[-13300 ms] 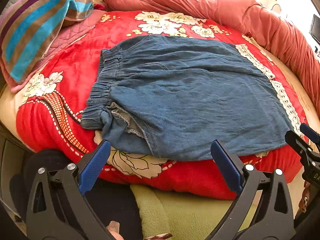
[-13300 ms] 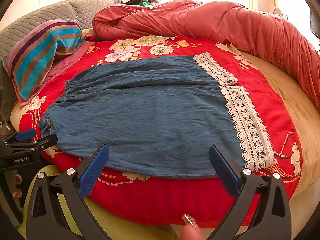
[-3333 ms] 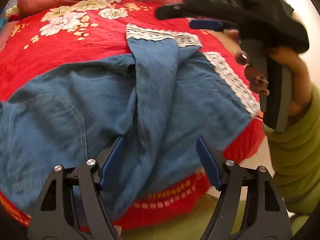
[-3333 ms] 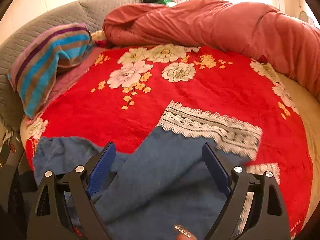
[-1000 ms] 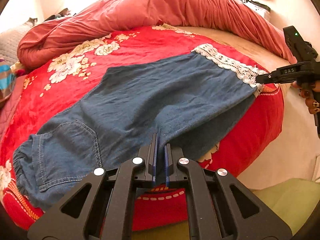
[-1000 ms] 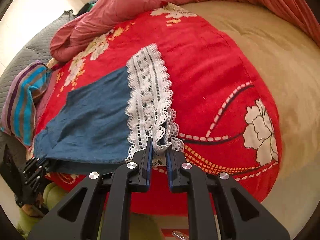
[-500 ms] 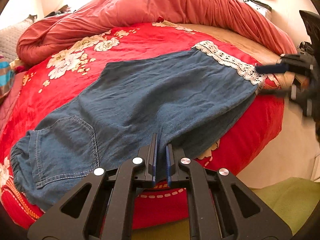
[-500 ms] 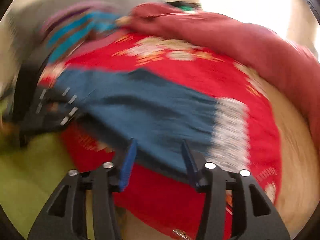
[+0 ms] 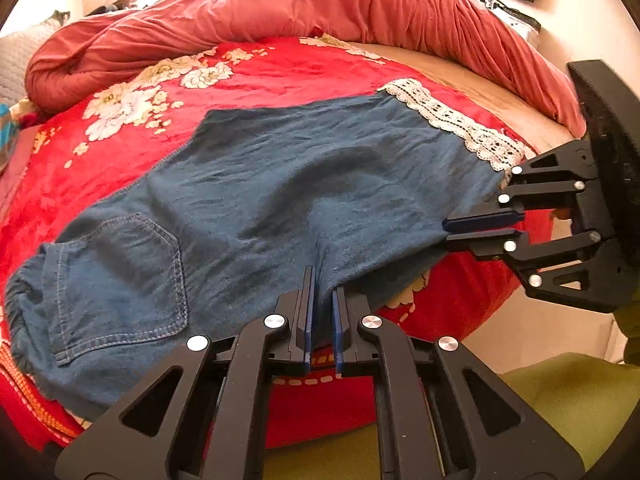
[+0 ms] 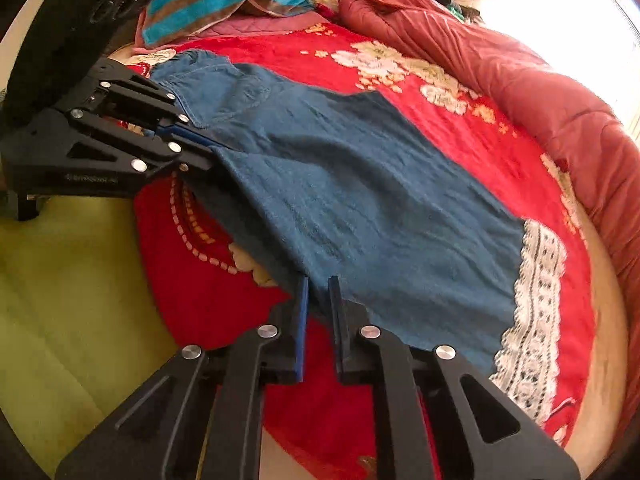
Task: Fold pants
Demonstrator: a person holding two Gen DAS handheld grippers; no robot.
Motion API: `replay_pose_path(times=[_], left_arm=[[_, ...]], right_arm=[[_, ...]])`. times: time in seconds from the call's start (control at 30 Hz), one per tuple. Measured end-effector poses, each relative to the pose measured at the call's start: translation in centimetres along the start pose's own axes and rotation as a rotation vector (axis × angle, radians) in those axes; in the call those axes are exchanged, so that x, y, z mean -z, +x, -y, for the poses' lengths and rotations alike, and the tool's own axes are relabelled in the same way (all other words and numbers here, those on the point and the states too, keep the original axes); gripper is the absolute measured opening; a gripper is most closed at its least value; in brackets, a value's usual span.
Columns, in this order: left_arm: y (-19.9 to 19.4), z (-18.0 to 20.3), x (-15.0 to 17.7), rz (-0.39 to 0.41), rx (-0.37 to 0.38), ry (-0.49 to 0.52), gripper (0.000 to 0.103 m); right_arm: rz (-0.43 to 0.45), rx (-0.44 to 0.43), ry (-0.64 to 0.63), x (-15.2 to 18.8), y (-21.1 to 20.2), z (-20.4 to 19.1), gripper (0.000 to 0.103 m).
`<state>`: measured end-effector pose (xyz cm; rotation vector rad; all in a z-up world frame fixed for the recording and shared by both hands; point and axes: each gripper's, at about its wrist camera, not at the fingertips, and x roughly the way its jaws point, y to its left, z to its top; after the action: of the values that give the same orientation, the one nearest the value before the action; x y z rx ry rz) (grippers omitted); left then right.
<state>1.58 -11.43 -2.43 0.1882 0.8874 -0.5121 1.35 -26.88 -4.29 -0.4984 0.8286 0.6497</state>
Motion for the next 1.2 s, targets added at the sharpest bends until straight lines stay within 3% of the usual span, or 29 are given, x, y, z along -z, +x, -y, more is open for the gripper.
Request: replay_pose_path(times=[0.1,0.17,0.2,0.23,0.3,0.33,0.43,0.57,0.7,0.9,1.0,1.03,1.2], left_arm=[[-0.3,0.3,0.3,-0.002,-0.004,0.009,0.01],[-1.2,0.2,0.5,0.014,0.0,0.0,0.025],[-1.7,-0.1,0.6,0.025,0.004,-0.012,0.037],[-2.3,-0.4,0.7,0.035,0.003,-0.026,0.044],[-3.5,-1.4,1.0,0.06,-0.01,-0.068,0.054],[-4.1,-2.2,1.1,0.074,-0.024,-0.096,0.063],[-5.7,-6.2,1.6,0.103,-0.103,-0.258,0.073],[-6.7,-11.0,2.8,0.095,-0.237,-0.434,0.079],[-6.7,-14.5,4.1,0.079,-0.253,-0.571,0.088],[-5.3,-16.0,4.1,0.048,-0.295,-0.597,0.087],[-5.0,-16.6,3.9,0.054,-0.324,-0.6,0.046],[-5.3,-16.7,3.8,0.063,-0.329,-0.598,0.037],[-6.2,-17.9,4.0,0.078,-0.389,-0.583,0.036]], right_arm=[[-0.02,-0.02,0.034,0.3,0.5,0.3,0.01],[-0.011,-0.051,0.062,0.4,-0.3,0.7,0.011],[0.006,-0.062,0.075,0.5,-1.0,1.0,0.016],[0.018,-0.066,0.083,0.7,-1.5,1.3,0.02],[0.052,-0.061,0.128,1.0,-2.7,2.5,0.038],[0.06,-0.055,0.145,1.0,-3.0,2.9,0.039],[0.074,-0.012,0.208,1.3,-3.5,4.7,0.044],[0.072,0.032,0.303,2.0,-3.7,7.1,0.05],[0.055,0.056,0.338,2.5,-3.3,8.4,0.058],[0.009,0.075,0.377,3.5,-2.5,9.3,0.063],[-0.014,0.074,0.394,3.8,-1.8,9.3,0.063],[-0.023,0.077,0.397,3.9,-1.7,9.4,0.063],[-0.034,0.074,0.419,4.3,-1.5,9.9,0.063]])
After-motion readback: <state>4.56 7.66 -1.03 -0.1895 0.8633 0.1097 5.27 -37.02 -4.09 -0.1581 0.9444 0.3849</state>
